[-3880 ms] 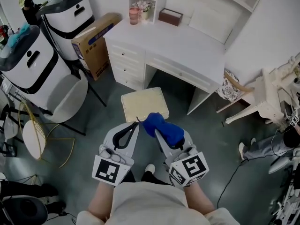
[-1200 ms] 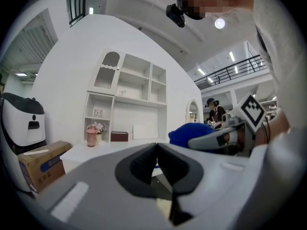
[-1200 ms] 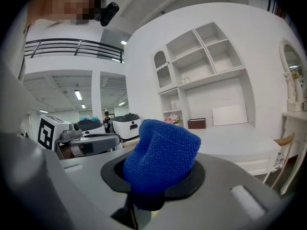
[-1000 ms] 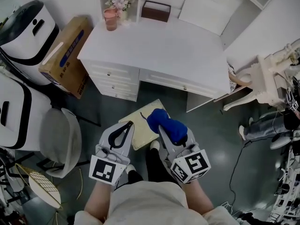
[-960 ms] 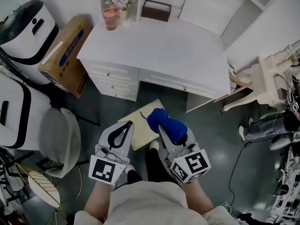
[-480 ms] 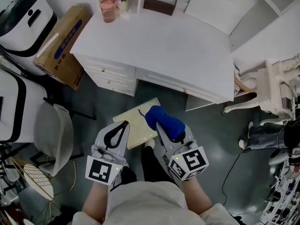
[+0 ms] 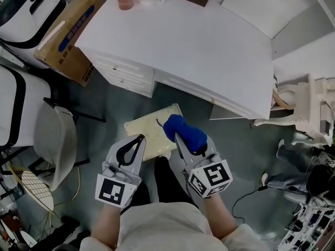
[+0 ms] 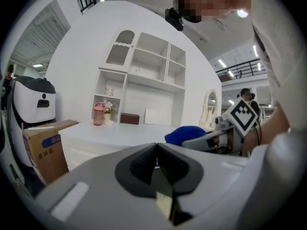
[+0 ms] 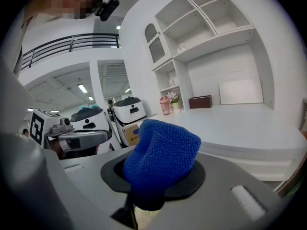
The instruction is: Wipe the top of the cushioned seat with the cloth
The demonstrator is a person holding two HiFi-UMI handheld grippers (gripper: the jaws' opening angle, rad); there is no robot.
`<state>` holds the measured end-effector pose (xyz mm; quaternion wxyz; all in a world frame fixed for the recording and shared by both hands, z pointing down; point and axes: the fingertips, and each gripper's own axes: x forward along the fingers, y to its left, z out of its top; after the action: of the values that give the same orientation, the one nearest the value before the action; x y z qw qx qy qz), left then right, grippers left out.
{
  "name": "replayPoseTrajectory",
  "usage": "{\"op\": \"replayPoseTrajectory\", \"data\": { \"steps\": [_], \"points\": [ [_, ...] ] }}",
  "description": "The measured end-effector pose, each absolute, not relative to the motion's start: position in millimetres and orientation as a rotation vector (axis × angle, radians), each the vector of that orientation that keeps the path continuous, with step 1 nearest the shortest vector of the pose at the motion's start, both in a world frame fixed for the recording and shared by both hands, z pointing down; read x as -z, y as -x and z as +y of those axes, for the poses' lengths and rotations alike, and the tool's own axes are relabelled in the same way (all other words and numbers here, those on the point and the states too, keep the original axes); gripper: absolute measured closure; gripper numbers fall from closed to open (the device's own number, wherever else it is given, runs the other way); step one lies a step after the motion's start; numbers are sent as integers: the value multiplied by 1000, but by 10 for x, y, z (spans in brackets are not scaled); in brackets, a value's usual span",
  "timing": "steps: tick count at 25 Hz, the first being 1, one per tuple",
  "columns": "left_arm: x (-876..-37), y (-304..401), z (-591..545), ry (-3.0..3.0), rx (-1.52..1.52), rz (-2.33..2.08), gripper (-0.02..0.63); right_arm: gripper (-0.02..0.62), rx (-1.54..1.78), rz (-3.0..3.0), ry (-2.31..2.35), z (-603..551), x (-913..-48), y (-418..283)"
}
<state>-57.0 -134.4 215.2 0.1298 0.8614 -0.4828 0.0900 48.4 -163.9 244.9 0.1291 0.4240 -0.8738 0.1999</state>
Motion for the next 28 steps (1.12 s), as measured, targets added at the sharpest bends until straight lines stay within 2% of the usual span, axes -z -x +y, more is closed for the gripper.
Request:
{"op": "replayPoseTrajectory", "data": {
  "steps": [28],
  "points": [
    [-3674,595,-1352,-2348,-375,-1334,606,477,-747,-2366,-1090,-1839,-4381,-453]
  ]
}}
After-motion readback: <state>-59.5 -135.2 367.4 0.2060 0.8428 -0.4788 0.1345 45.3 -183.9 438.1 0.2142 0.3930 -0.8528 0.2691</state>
